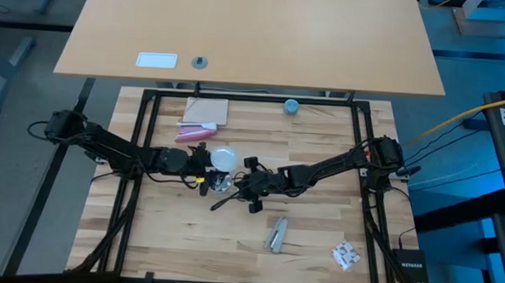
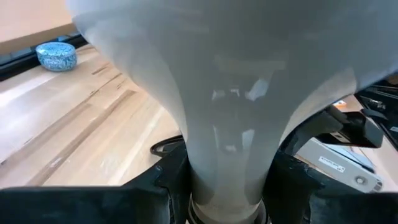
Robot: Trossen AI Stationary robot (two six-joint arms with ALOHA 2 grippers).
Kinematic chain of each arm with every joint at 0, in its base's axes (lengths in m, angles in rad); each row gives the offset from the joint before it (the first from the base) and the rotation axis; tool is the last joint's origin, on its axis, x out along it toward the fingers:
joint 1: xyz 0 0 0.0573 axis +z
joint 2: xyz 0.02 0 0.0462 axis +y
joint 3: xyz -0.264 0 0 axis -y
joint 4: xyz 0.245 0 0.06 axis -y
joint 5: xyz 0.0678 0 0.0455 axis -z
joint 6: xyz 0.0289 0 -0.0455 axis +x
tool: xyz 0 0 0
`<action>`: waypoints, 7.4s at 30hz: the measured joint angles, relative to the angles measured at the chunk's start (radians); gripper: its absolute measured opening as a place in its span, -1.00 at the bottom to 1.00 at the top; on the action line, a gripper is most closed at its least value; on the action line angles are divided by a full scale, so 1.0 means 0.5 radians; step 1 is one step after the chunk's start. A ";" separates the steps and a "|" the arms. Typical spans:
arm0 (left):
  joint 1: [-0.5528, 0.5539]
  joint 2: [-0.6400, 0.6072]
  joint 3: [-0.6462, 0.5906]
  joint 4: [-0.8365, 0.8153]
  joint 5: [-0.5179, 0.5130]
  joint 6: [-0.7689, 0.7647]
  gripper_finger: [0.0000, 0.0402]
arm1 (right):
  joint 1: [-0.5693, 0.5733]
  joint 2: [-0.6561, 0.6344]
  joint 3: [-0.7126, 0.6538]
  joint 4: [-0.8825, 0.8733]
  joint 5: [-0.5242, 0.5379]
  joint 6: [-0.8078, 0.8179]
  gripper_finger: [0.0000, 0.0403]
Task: Screw lightbulb
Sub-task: Remove the lightbulb from the lamp
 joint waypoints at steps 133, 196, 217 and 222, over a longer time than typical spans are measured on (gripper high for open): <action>0.094 0.011 -0.011 -0.103 -0.044 -0.204 -0.26 | 0.063 0.005 0.008 0.321 -0.259 0.500 -0.25; 0.063 -0.001 0.001 0.213 0.177 -0.155 -0.26 | 0.024 0.015 -0.001 0.315 -0.402 0.595 -0.16; 0.128 0.119 0.000 0.083 0.182 0.272 -0.26 | 0.021 0.011 0.014 -0.429 -0.280 0.298 -0.16; 0.224 0.443 0.001 0.418 0.182 0.216 -0.26 | 0.021 0.010 0.247 -1.155 -0.215 0.281 -0.16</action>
